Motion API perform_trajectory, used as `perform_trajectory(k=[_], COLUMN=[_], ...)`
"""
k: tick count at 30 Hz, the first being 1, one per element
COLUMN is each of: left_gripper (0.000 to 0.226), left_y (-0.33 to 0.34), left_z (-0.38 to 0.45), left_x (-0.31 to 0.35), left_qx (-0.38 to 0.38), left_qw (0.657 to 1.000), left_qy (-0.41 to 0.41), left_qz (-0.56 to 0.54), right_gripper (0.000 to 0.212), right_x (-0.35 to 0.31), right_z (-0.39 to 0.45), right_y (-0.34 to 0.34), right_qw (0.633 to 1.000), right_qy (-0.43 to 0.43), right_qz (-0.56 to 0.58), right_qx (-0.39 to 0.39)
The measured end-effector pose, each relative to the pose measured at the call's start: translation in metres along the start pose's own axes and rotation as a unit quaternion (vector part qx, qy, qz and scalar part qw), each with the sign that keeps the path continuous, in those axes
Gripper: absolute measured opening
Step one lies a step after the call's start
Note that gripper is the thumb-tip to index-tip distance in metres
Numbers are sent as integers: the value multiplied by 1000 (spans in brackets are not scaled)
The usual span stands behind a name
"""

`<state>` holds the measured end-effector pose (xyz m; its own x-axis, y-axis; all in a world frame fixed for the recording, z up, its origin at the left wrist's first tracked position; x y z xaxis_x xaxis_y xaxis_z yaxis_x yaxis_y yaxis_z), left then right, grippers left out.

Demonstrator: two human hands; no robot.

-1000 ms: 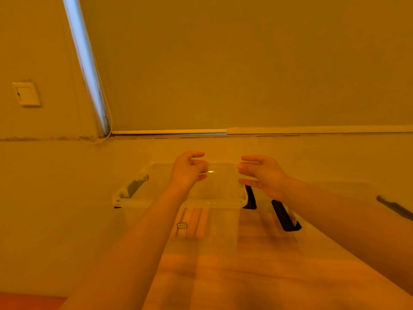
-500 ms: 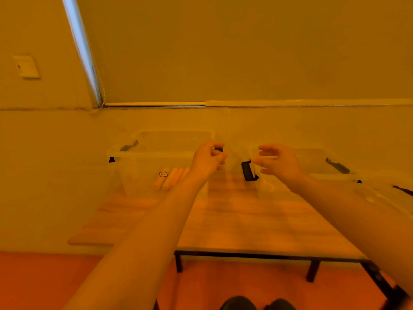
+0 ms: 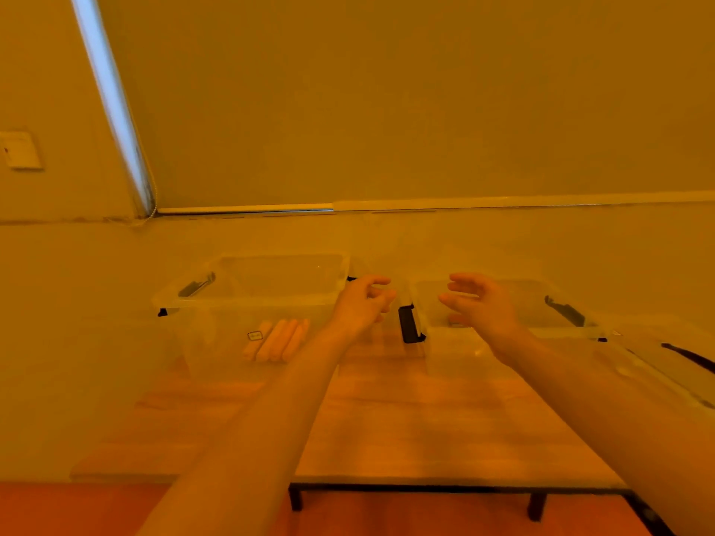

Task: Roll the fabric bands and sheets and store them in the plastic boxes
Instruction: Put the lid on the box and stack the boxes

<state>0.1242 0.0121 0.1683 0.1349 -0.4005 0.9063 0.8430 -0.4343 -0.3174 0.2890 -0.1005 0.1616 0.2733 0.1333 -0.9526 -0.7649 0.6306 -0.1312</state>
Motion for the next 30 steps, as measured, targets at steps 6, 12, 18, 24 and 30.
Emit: perform_trajectory(k=[6, 12, 18, 24, 30], left_gripper=[33, 33, 31, 28, 27], left_y=[35, 72, 94, 122, 166], left_z=[72, 140, 179, 207, 231], left_x=[-11, -19, 28, 76, 114], left_qx=[-26, -43, -80, -132, -203], left_qw=[1000, 998, 995, 988, 976], left_qy=[-9, -47, -61, -78, -75], left_qz=[-3, 1, 13, 17, 24], right_gripper=[49, 45, 47, 44, 44], right_x=[23, 45, 21, -9, -27], right_z=[68, 134, 163, 173, 174], right_y=[-29, -52, -86, -127, -169], right_qw=[1000, 999, 997, 991, 980], right_qy=[0, 36, 73, 124, 168], right_qz=[2, 2, -26, -25, -28], right_qx=[4, -4, -1, 40, 105])
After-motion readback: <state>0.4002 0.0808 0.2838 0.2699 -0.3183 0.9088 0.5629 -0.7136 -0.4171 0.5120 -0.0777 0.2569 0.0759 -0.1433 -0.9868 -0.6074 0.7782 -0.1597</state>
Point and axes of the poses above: each hand's wrist, its own z-axis towards the middle knuckle, its own y-axis out of the palm, x = y × z, the point moved 8 cm from there along z, towards the middle knuckle, and after that the axes turned 3 degrees about -z, right-handed, at the moved point
